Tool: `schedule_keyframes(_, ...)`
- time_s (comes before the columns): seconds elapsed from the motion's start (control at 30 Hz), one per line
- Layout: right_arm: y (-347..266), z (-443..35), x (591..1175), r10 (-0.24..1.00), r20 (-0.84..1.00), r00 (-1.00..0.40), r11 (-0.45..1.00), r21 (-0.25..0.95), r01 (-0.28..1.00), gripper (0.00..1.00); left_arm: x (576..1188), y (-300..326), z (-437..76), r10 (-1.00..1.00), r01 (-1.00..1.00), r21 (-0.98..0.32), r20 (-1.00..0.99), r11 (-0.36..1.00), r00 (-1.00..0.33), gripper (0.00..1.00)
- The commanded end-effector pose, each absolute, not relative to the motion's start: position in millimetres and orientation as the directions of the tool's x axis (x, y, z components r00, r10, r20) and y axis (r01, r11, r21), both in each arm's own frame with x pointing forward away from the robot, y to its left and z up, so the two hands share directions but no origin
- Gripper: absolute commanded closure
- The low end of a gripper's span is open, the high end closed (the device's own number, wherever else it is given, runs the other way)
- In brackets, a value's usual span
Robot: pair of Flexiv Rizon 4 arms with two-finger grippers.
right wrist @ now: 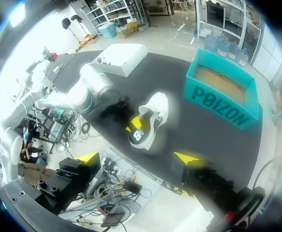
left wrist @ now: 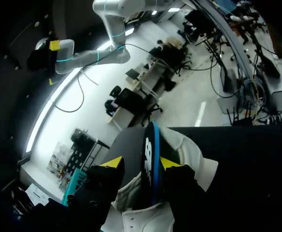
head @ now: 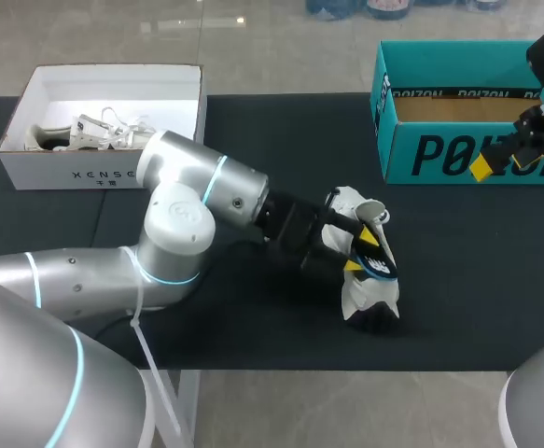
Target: Take the shoe out of the shoebox, open the shoe tongue, remove and reinsert the insole, then place the shoe into the shoebox
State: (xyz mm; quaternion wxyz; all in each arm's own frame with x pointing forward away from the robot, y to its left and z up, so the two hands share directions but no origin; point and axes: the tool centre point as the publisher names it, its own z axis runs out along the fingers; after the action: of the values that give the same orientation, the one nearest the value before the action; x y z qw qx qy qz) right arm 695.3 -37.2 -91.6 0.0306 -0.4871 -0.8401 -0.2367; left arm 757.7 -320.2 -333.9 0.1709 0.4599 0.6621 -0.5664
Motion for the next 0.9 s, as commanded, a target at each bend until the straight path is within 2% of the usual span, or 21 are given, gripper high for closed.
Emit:
schedule_keyframes(0.03,-36,-91,698,0.804,0.283,-0.522,0.414,0.362,0.835,0.00,750,-324,-336,0.418,0.799,-0.598,-0.743,-0.064,-0.523,0.61)
schedule_keyframes(0.07,-36,-91,698,0.804,0.283,-0.522,0.414,0.362,0.835,0.00,749,-324,-337,0.418,0.797,-0.600,-0.742,-0.065,-0.524,0.63)
schedule_keyframes(0.1,-36,-91,698,0.804,0.283,-0.522,0.414,0.362,0.835,0.00,747,-325,-339,0.419,0.795,-0.603,-0.740,-0.067,-0.526,0.69)
schedule_keyframes(0.23,-36,-91,698,0.804,0.283,-0.522,0.414,0.362,0.835,0.00,746,-326,-341,0.420,0.791,-0.608,-0.737,-0.070,-0.530,1.00)
schedule_keyframes(0.9,-36,-91,698,0.804,0.283,-0.522,0.414,0.362,0.835,0.00,775,-332,-358,0.452,0.814,-0.577,-0.744,-0.062,-0.492,1.00)
